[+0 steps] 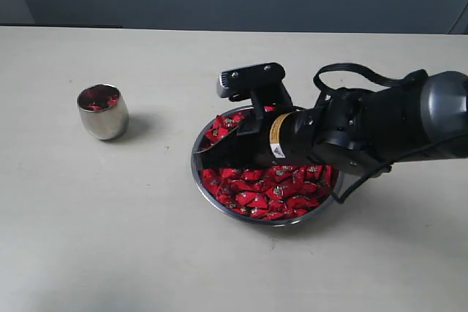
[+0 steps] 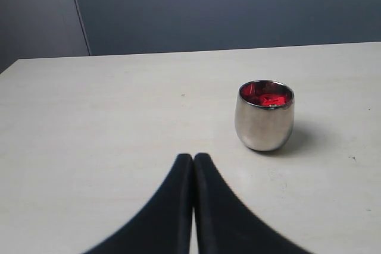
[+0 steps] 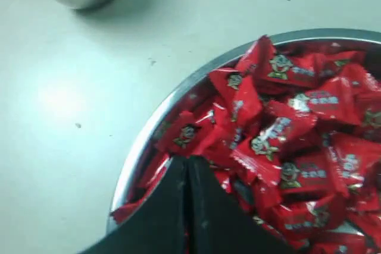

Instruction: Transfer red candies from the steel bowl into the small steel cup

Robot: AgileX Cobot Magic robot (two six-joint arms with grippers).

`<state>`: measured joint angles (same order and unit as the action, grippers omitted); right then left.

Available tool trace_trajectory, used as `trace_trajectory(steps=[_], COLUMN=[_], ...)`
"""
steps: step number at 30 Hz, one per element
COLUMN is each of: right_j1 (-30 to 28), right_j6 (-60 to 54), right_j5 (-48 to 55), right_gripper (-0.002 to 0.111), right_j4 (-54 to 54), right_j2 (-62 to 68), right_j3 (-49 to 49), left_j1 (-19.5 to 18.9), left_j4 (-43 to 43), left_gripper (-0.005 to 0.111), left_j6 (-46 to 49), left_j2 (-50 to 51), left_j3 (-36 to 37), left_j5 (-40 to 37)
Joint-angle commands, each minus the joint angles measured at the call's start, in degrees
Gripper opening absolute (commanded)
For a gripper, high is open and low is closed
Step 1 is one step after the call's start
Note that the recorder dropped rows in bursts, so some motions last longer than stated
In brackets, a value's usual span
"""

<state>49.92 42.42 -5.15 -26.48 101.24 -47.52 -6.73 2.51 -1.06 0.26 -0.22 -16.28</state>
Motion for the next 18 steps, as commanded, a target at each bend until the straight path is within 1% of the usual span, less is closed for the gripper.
trace_trajectory(steps=[1, 4, 10, 15, 18], right_j1=[-6.3, -14.2, -25.1, -31.2, -32.8], right_j6=[-0.5, -0.9, -1.7, -1.7, -2.4], right_j5=[0.1, 0.3, -2.0, -7.8, -10.9], right_gripper=[-0.001, -0.001, -0.001, -0.001, -0.001], right_j4=[-1.7, -4.4, -6.6, -5.2, -4.1], right_j2=[-6.0, -13.1, -21.3, -25.0, -25.4], right_j3=[1.1, 5.0, 13.6, 20.1, 23.0], left_j1=[0.0, 0.0, 0.0, 0.0, 0.0], left_j4=[0.1, 0.1, 0.1, 0.1, 0.1], left_gripper=[0.0, 0.0, 0.0, 0.0, 0.0], left_j6=[-0.1, -0.1, -0.1, -0.1, -0.1], left_j2=[-0.3, -0.3, -0.3, -0.3, -0.3], left_j3=[0.2, 0.2, 0.2, 0.2, 0.2], left_j5=[0.0, 0.0, 0.0, 0.0, 0.0])
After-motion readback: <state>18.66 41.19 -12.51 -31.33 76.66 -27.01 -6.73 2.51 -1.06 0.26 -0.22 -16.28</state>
